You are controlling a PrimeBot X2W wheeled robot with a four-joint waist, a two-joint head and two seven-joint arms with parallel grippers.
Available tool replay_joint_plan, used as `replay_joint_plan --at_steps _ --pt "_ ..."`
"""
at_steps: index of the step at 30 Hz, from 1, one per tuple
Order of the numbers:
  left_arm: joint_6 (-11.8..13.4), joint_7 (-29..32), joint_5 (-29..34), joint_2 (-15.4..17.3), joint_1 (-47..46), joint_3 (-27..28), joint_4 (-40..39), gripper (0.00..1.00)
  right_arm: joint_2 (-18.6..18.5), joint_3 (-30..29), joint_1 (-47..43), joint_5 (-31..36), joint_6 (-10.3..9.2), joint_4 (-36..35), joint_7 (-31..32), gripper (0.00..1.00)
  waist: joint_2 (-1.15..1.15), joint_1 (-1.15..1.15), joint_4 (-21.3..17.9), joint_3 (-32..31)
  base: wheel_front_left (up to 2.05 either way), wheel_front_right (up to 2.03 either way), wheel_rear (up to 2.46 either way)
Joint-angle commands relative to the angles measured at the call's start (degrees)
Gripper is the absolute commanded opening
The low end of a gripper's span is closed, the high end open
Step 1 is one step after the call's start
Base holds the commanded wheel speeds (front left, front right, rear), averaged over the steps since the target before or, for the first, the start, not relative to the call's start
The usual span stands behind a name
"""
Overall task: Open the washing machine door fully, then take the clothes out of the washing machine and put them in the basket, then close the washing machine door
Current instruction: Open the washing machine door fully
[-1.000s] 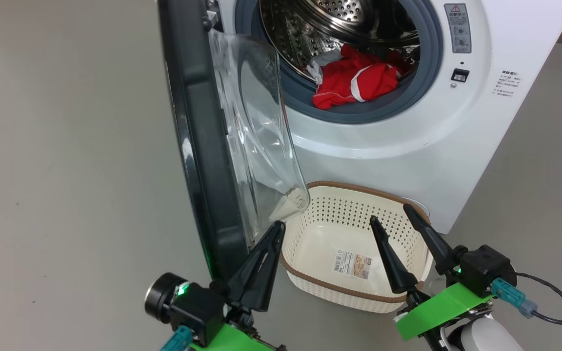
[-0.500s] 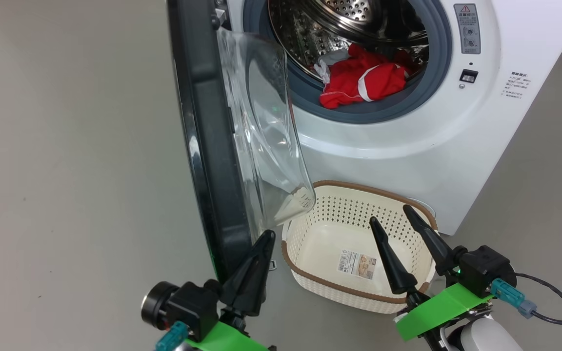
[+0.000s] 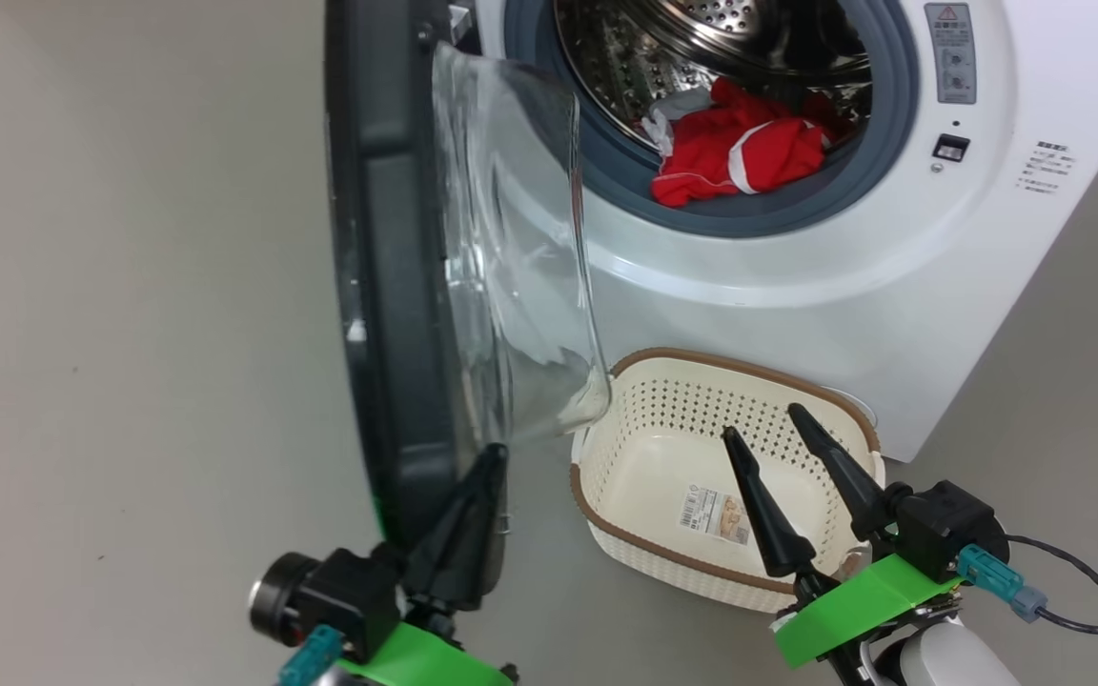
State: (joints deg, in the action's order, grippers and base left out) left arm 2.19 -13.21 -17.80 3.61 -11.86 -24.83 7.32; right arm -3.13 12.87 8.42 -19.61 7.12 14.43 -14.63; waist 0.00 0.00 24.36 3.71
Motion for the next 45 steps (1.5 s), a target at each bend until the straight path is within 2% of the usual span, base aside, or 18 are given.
replay_joint_plan --at_steps 1,10,31,45 --pt "1.83 -0.47 -0.37 1.63 -0.81 3.93 -1.21 0.0 0.25 1.21 1.49 0.46 0.36 -1.23 -0.37 1.0 0.0 0.0 0.47 -0.04 0.0 0.0 0.0" --pt "4.48 -1.13 -1.0 3.41 0.83 7.97 -1.83 0.0 0.25 1.36 1.24 0.32 0.36 -0.71 -0.37 1.0 0.0 0.0 2.17 -0.65 0.0 0.0 0.0" --pt "7.39 -1.77 -0.08 4.96 0.85 16.79 -0.62 0.0 0.25 1.62 1.4 1.47 0.36 -0.22 -0.37 1.0 0.0 0.0 2.62 0.17 0.0 0.0 0.0" --pt "5.42 -1.78 1.81 2.93 0.0 23.79 1.31 0.0 0.25 1.89 1.78 3.76 0.36 -0.07 -0.37 1.0 0.0 0.0 3.57 2.05 0.0 0.0 0.0"
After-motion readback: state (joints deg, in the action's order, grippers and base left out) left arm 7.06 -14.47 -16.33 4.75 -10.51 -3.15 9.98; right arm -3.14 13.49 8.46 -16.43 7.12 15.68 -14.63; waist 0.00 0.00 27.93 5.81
